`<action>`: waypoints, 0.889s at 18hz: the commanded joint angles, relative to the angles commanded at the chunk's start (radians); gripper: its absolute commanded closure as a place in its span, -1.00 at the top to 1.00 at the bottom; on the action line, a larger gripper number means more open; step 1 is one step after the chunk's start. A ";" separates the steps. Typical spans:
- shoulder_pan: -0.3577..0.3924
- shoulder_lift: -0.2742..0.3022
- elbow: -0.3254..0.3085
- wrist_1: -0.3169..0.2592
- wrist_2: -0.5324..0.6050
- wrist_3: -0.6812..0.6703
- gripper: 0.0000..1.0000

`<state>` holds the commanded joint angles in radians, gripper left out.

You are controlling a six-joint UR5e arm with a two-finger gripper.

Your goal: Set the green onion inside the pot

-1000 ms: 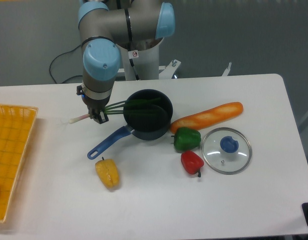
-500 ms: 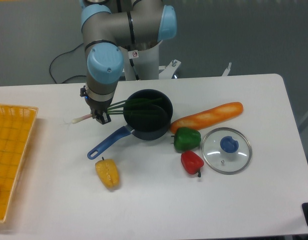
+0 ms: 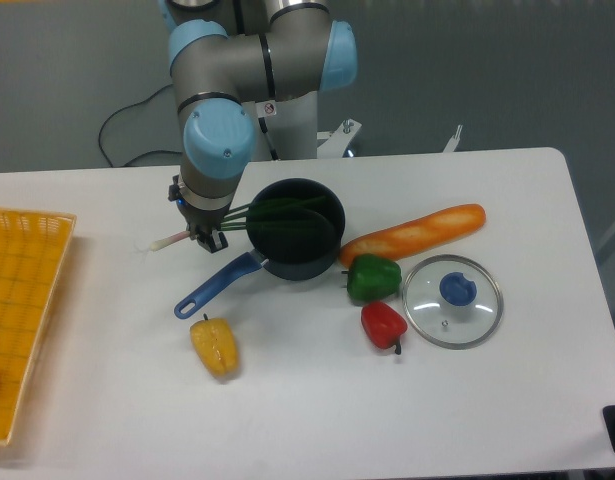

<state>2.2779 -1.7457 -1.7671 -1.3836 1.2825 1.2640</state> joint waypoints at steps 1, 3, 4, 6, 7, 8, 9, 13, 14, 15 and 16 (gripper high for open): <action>0.002 0.000 -0.003 0.000 0.000 0.008 -0.65; 0.003 0.000 -0.005 0.000 0.000 0.018 -0.63; 0.003 -0.002 -0.005 0.000 -0.002 0.018 -0.63; 0.005 -0.002 -0.005 0.000 -0.002 0.020 -0.63; 0.005 -0.002 -0.005 0.000 -0.002 0.020 -0.63; 0.005 -0.002 -0.005 0.000 0.000 0.021 -0.63; 0.005 -0.002 -0.005 0.000 0.001 0.021 -0.62; 0.008 -0.002 -0.005 0.000 0.001 0.061 -0.36; 0.009 -0.002 -0.005 0.000 0.003 0.075 -0.30; 0.009 -0.002 -0.005 0.000 0.003 0.080 -0.23; 0.009 -0.002 -0.005 0.000 0.003 0.083 -0.13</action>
<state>2.2872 -1.7472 -1.7717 -1.3837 1.2855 1.3468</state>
